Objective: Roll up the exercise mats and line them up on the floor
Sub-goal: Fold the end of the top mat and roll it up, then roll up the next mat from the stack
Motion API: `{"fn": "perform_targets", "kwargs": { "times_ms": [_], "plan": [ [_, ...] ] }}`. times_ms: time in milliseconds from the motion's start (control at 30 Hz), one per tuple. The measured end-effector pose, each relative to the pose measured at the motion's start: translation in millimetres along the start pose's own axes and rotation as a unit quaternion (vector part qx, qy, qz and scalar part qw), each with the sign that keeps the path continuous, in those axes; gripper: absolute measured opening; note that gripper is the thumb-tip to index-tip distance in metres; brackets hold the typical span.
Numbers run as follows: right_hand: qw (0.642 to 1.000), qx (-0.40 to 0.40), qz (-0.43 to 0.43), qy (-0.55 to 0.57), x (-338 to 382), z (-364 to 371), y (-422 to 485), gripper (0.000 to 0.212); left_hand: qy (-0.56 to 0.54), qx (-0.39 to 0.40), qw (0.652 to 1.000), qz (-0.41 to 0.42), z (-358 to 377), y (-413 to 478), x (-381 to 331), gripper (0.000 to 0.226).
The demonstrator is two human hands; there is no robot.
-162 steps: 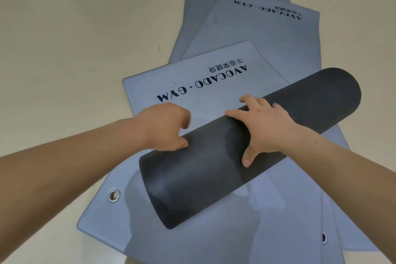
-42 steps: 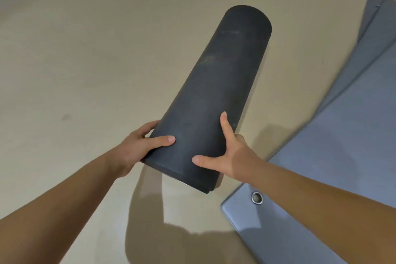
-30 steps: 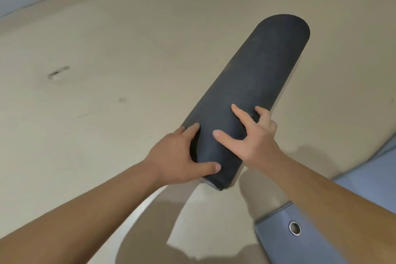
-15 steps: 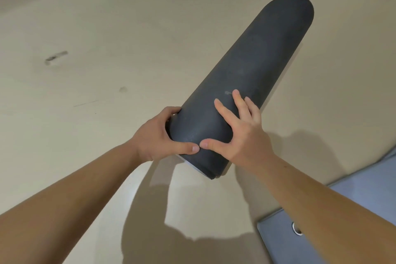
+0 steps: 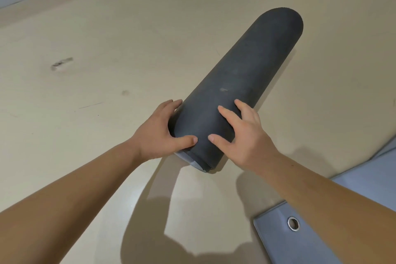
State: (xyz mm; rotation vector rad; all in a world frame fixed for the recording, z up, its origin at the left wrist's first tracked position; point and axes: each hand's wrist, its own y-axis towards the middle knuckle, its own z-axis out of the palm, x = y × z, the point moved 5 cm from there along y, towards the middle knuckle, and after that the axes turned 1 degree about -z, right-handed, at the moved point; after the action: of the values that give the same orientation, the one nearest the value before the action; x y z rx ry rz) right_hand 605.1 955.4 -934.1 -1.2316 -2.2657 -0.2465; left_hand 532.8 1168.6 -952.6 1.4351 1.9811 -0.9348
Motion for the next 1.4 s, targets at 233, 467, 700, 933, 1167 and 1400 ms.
{"fn": "perform_targets", "kwargs": {
  "times_ms": [233,467,700,933,1167,1400],
  "plan": [
    [0.997,0.056,0.042,0.031,-7.6,-9.3,-3.6,0.067,0.126,-0.052,0.989,0.056,-3.1,-0.5,-30.8,0.076],
    [0.993,0.060,0.069,0.081,-16.4,-15.6,-13.2,0.066,0.142,-0.080,0.985,0.053,3.7,-0.5,-39.9,0.075],
    [0.991,0.075,0.082,0.076,-17.4,-20.1,-17.5,0.058,0.146,-0.089,0.985,0.033,1.0,4.3,-45.7,0.067],
    [0.993,0.083,0.082,0.023,-34.9,-38.4,-33.9,0.047,0.183,-0.119,0.965,0.147,2.1,-8.4,-88.5,0.041],
    [0.972,0.129,0.193,-0.041,-125.2,-83.1,-115.2,0.043,0.185,0.061,0.932,0.306,128.8,-27.6,-165.5,0.035],
    [0.945,0.078,0.313,-0.060,-223.0,-147.3,-268.3,0.037,0.258,0.284,0.847,0.369,306.5,-66.3,-232.8,0.051]
  ]
}}
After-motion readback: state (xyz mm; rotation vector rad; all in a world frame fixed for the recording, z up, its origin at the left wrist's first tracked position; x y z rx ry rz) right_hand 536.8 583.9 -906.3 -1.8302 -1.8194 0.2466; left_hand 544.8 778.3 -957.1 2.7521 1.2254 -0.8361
